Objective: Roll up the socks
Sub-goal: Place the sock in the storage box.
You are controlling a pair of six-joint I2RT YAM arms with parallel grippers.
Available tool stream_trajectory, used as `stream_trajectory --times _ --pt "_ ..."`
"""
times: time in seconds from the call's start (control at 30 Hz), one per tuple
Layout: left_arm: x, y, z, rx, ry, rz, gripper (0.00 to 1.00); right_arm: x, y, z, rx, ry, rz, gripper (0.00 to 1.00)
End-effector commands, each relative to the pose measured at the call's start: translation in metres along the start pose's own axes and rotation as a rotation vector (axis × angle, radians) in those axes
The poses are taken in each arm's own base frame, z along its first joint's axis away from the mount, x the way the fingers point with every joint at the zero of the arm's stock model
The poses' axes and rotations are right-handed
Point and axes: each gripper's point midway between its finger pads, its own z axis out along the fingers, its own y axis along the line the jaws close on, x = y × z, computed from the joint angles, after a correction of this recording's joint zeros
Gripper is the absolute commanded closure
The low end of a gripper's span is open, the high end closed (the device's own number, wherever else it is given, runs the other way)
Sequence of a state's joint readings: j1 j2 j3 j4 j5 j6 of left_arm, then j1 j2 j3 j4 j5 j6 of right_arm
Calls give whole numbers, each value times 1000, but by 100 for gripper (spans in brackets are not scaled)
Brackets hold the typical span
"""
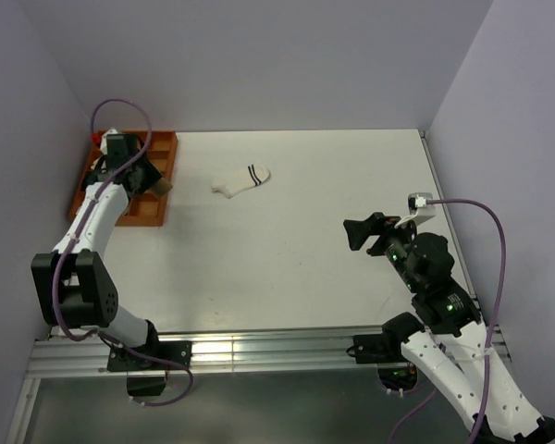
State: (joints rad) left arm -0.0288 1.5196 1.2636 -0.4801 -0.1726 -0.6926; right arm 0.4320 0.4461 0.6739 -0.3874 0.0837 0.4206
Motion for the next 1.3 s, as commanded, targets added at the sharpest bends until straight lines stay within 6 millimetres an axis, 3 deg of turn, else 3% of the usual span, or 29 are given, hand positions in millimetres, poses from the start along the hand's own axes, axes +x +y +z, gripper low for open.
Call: stream_trajectory --times 0.0,0.17,0.27,0.37,0.4,0.63,1.0,1.27 --pt "-51 -10 1 114 -89 4 100 -6 -2 4 3 -47 -26 10" --pt "-82 29 29 95 -113 -55 100 -2 -4 6 9 -28 -33 10" --pt "-85 49 44 45 -108 -82 100 2 -7 8 23 -16 -37 10" --pt "-75 54 53 42 -110 -102 100 2 -6 11 22 -11 -40 10" --pt "-63 61 57 32 -93 -106 100 3 -7 11 24 -6 -42 10" --pt "-42 78 79 -15 -74 -103 100 7 -6 14 20 11 -44 11" --pt "7 88 88 -96 29 -85 100 12 -4 17 7 37 -53 11" --pt "28 94 95 -126 119 -77 100 13 -3 17 -1 37 -54 11"
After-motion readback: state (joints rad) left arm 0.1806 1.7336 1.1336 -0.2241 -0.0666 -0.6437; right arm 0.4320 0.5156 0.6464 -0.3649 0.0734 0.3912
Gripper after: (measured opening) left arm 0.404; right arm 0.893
